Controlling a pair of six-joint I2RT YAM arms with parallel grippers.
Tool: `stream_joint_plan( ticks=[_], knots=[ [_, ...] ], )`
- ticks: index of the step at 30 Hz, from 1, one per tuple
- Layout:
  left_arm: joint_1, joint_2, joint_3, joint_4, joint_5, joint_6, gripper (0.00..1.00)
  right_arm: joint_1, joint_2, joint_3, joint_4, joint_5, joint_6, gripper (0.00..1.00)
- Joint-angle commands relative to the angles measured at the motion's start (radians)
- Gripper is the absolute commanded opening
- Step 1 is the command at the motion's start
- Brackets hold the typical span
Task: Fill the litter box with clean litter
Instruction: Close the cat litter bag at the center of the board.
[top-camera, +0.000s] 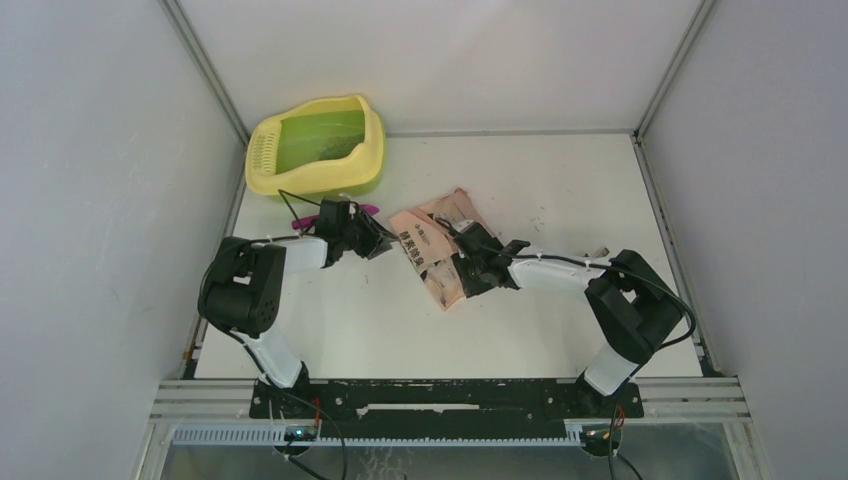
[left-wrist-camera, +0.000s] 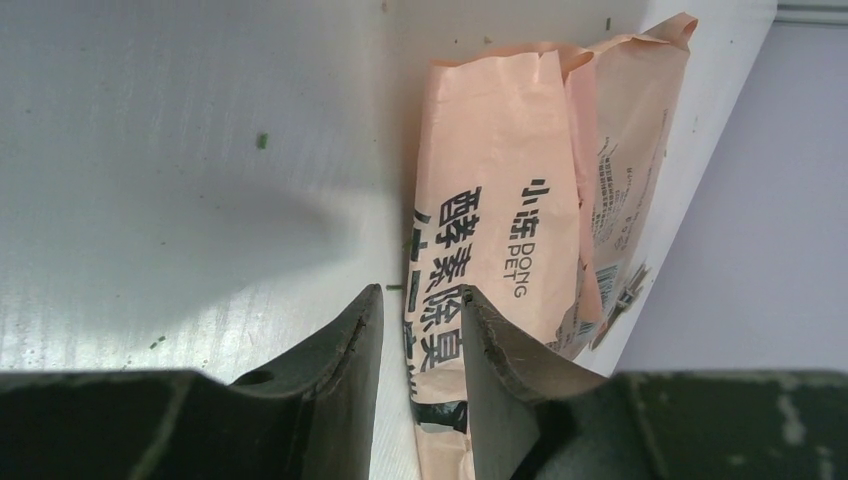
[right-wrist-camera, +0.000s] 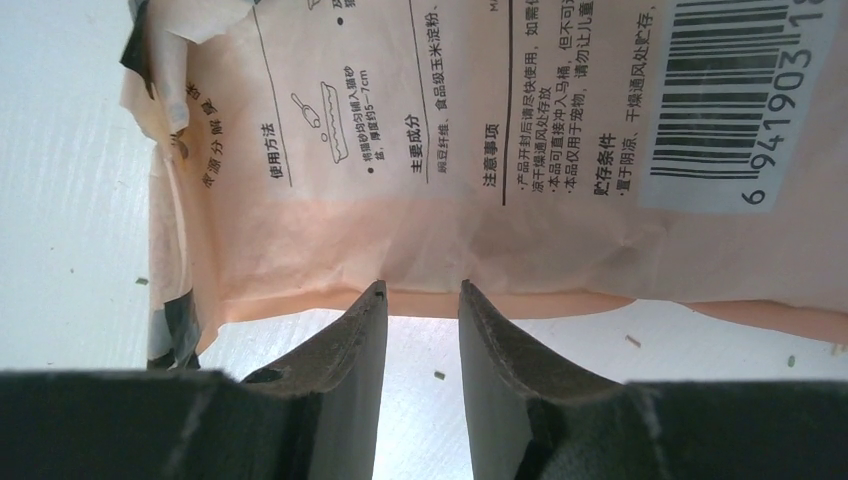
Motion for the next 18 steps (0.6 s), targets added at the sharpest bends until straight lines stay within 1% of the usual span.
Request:
stream_joint_plan(
  ticks=[1, 8, 13, 18],
  knots=[
    [0.002, -0.011, -0.017, 0.052, 0.001, 0.015, 0.39, 0.012, 0.040, -0.017, -0.019, 0.001, 0.010, 0.40],
    [0.002, -0.003, -0.019, 0.058, 0.002, 0.013, 0.39, 0.023, 0.077, -0.034, -0.004, 0.000, 0.024, 0.40],
    [0.002, -0.002, -0.019, 0.061, 0.002, 0.012, 0.39, 0.041, 0.055, -0.073, 0.021, 0.004, 0.042, 0.40],
    [0.002, 0.000, -0.020, 0.065, 0.004, 0.009, 0.39, 0.077, 0.026, -0.074, 0.036, 0.018, 0.027, 0.40]
  ],
)
